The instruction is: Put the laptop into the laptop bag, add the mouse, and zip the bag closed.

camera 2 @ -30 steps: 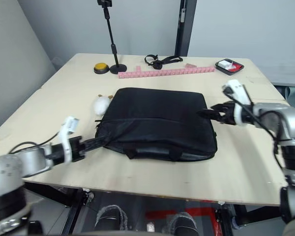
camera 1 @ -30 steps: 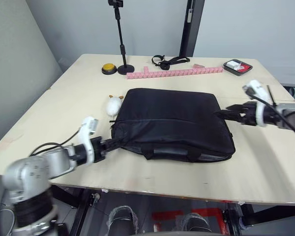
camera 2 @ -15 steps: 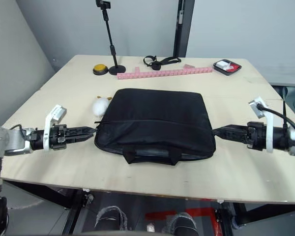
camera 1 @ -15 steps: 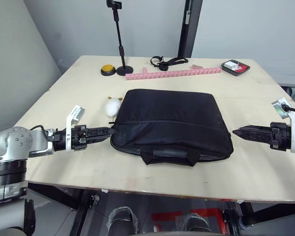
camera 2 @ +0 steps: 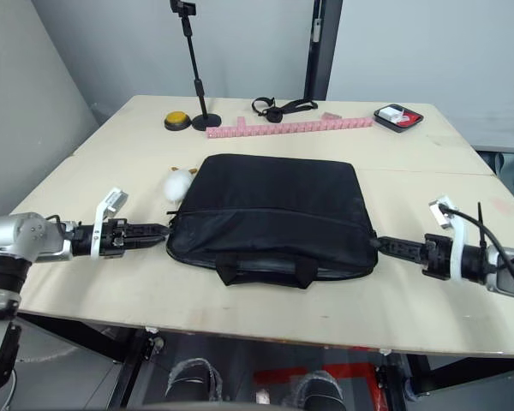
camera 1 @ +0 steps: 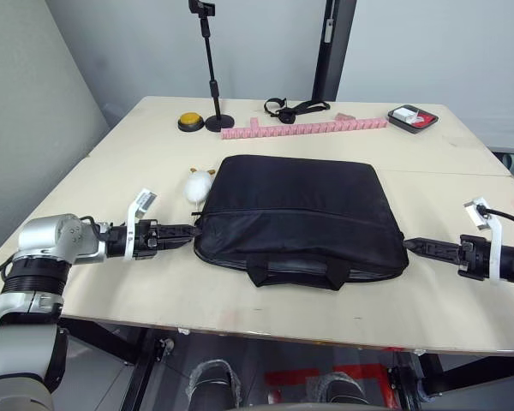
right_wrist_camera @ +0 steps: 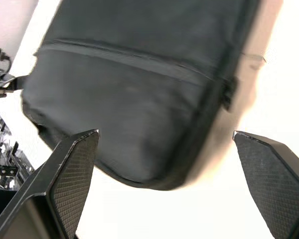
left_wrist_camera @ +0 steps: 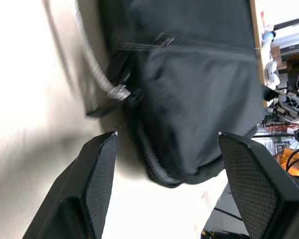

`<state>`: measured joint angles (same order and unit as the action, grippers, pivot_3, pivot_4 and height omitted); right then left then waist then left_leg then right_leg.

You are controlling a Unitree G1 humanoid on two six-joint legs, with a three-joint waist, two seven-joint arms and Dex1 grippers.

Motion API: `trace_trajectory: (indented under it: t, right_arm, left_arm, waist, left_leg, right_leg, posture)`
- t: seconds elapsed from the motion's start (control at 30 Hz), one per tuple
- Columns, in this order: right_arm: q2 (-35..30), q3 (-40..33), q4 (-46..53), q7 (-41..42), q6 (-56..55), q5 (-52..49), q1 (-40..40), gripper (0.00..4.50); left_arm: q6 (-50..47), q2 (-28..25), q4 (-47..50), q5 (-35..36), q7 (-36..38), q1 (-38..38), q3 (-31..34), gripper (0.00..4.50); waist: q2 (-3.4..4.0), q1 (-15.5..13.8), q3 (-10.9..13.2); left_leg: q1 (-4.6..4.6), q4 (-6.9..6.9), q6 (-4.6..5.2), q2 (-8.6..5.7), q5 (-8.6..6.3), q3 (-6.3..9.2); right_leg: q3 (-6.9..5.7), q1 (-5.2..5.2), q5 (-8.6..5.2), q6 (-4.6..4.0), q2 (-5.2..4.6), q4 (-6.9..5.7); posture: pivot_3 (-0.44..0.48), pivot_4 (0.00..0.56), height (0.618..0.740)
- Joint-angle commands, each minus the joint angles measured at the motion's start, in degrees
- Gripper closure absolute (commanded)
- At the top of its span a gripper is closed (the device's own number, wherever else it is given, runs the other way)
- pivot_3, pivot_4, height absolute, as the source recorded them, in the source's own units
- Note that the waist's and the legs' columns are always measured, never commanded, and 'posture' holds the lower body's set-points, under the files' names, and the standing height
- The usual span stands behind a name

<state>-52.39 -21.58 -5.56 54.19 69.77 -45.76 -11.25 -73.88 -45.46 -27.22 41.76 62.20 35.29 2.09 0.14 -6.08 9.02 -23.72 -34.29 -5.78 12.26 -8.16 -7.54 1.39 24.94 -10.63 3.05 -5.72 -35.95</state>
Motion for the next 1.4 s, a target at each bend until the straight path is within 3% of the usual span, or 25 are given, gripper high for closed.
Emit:
trace_trajectory:
  t: [0.03,0.1,0.2,0.3,0.5,0.57,0.87,1.2,1.27,1.4]
  right_arm:
    - [0.5,2.0,-1.1,0.6,-1.9,1.0,-1.5,0.00]
    - [1.4,4.7,-2.2,0.7,-3.3,2.5,-1.5,0.00]
    - [2.6,6.8,-4.7,0.5,-5.5,4.5,-1.9,0.77]
    - [2.9,6.9,-6.7,0.5,-6.6,5.5,-3.1,1.79]
    - [2.1,8.9,-5.6,2.6,-8.3,6.8,-4.1,3.94]
    - [2.2,10.4,-5.1,1.1,-9.1,8.5,-5.8,4.47]
    - [-1.0,15.5,-1.2,4.1,-9.8,11.7,-10.3,4.47]
    - [-1.0,16.0,0.8,6.4,-16.2,14.0,-8.4,4.47]
    - [-0.5,15.2,-0.2,6.3,-16.7,13.8,-8.5,3.84]
    - [-1.7,14.8,-0.6,8.5,-17.1,13.4,-7.8,2.56]
  left_arm:
    - [1.1,0.5,-0.1,-1.7,1.2,1.2,-1.1,1.16]
    - [2.2,2.3,-1.7,-2.9,0.3,2.2,-1.8,1.16]
    - [2.3,5.0,-2.4,-3.1,0.3,4.1,-1.3,1.11]
    - [1.8,5.3,-1.1,-3.8,0.6,4.0,-1.6,1.90]
    - [0.9,4.0,1.0,-3.8,2.0,2.2,-1.9,4.04]
    - [-0.6,3.8,3.1,-2.8,1.9,1.4,-1.3,4.48]
    - [-9.0,7.4,15.5,1.7,-4.2,-3.3,3.9,4.48]
    - [-8.1,8.2,18.3,1.1,-7.7,-4.9,5.8,4.48]
    - [-6.6,8.1,17.3,-0.5,-9.0,-4.7,5.8,3.53]
    - [-3.6,7.5,13.4,-2.8,-11.6,-3.1,7.6,2.17]
  waist:
    - [0.00,0.0,0.0]
    - [0.00,0.0,0.0]
    - [-0.12,0.0,-0.1]
    - [-0.18,0.3,-0.2]
    - [-0.19,0.3,-0.3]
    - [-0.19,0.5,-0.3]
    - [-0.20,0.5,-0.3]
    - [-0.21,0.2,-0.3]
    - [-0.21,0.2,-0.3]
    - [-0.21,0.3,-0.3]
  left_leg:
    - [0.01,0.00,0.00,0.00,0.00,0.00]
    - [0.01,-0.01,0.00,-0.01,0.00,-0.02]
    - [0.07,-0.05,0.00,-0.01,0.00,0.00]
    - [0.08,-0.11,0.00,0.00,0.00,-0.01]
    - [0.03,-0.08,0.01,0.01,0.00,0.01]
    - [0.03,-0.08,0.01,0.00,0.00,0.01]
    - [0.06,-0.09,0.00,0.01,0.00,-0.01]
    - [0.00,-0.03,0.01,0.01,0.00,0.03]
    - [0.00,-0.04,0.01,0.01,0.00,0.02]
    - [0.03,-0.06,0.01,0.01,0.00,0.02]
  right_leg:
    - [0.00,0.00,0.00,0.00,0.00,-0.01]
    - [0.02,0.00,0.00,0.00,-0.01,-0.01]
    - [0.00,-0.08,0.01,-0.01,-0.01,-0.02]
    - [0.03,-0.08,0.01,-0.02,-0.02,-0.07]
    - [-0.01,-0.04,0.01,-0.02,0.00,-0.06]
    - [-0.01,-0.04,0.01,-0.02,0.00,-0.05]
    - [0.02,-0.05,0.01,-0.02,0.00,-0.09]
    - [-0.04,-0.03,0.01,-0.02,0.00,0.00]
    - [-0.04,-0.03,0.01,-0.02,0.00,0.00]
    - [-0.01,-0.03,0.01,-0.02,0.00,-0.05]
  posture:
    - [0.000,0.150,0.733]
    - [0.000,0.150,0.733]
    - [0.000,0.150,0.733]
    - [0.000,0.150,0.733]
    - [0.000,0.150,0.733]
    - [0.000,0.150,0.733]
    - [0.000,0.150,0.733]
    - [0.000,0.150,0.733]
    - [0.000,0.150,0.733]
    - [0.000,0.150,0.733]
